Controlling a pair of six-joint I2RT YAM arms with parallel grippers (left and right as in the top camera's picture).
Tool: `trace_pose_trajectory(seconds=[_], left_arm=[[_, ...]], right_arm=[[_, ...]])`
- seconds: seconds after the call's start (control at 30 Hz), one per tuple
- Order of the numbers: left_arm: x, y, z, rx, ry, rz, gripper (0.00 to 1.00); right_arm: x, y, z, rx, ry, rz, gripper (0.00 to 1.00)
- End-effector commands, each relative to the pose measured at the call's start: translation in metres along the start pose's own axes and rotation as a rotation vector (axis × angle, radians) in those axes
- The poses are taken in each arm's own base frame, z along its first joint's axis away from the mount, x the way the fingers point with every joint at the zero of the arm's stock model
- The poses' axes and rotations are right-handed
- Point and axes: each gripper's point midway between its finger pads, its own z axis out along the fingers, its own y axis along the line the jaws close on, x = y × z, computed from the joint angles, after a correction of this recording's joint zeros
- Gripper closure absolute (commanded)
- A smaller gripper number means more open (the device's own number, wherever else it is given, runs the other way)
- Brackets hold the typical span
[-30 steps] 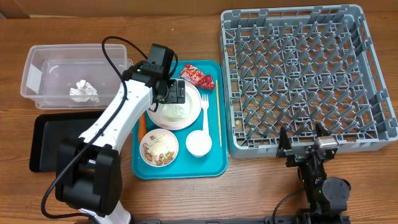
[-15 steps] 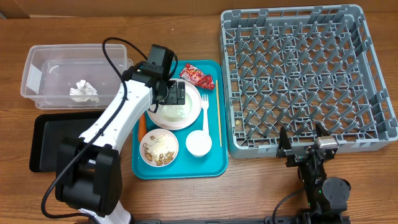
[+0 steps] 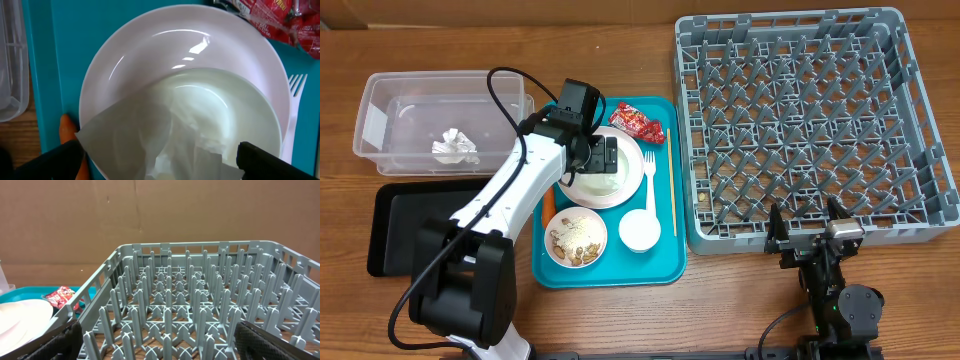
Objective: Sort waste into correct bins and load items into the dishwasher
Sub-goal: 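Lower the left gripper and grasp the second tissue piece on the plate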
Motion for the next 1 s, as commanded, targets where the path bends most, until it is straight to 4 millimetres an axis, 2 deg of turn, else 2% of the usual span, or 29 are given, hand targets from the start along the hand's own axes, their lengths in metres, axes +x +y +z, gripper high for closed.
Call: trace_pose_trajectory(seconds=[0.0, 0.4, 0.5, 0.53, 0.73, 0.77, 0.87, 0.97], left_arm=[[0.0019, -0.0021, 0.0051, 0.001, -0.005, 0.006, 0.0], [-0.0022, -0.0003, 0.0103, -0.009, -0.039, 0.005, 0.0], [-0.0023, -0.0002, 0.0103, -0.008, -0.039, 0.005, 0.24], [-0.0022, -0.0002, 0.0103, -0.009, -0.038, 0.005, 0.3], [-0.0004, 0.0006, 0.0104, -0.011, -0.031, 0.004, 0.36], [0.0002, 0.0008, 0.0104, -0.012, -0.029, 0.004, 0.38], [0.0016, 0.0013, 0.0104, -0.014, -0.023, 0.005, 0.59], [0.0025, 0.0012, 0.0104, -0.014, -0.019, 0.006, 0.64]], right_arm=[[0.0016, -0.0004, 0.0, 0.002, -0.005, -0.002, 0.0], [0.0015, -0.0005, 0.0, 0.002, -0.005, -0.002, 0.0], [0.0016, -0.0005, 0.0, 0.002, -0.005, -0.002, 0.0], [0.0016, -0.0005, 0.0, 0.002, -0.005, -0.002, 0.0], [0.0015, -0.0005, 0.0, 0.002, -0.005, -0.002, 0.0], [0.0015, -0.0005, 0.0, 0.002, -0.005, -0.002, 0.0], [0.0015, -0.0005, 0.0, 0.002, -0.005, -0.002, 0.0], [0.0016, -0.0005, 0.0, 0.002, -0.005, -0.002, 0.0]])
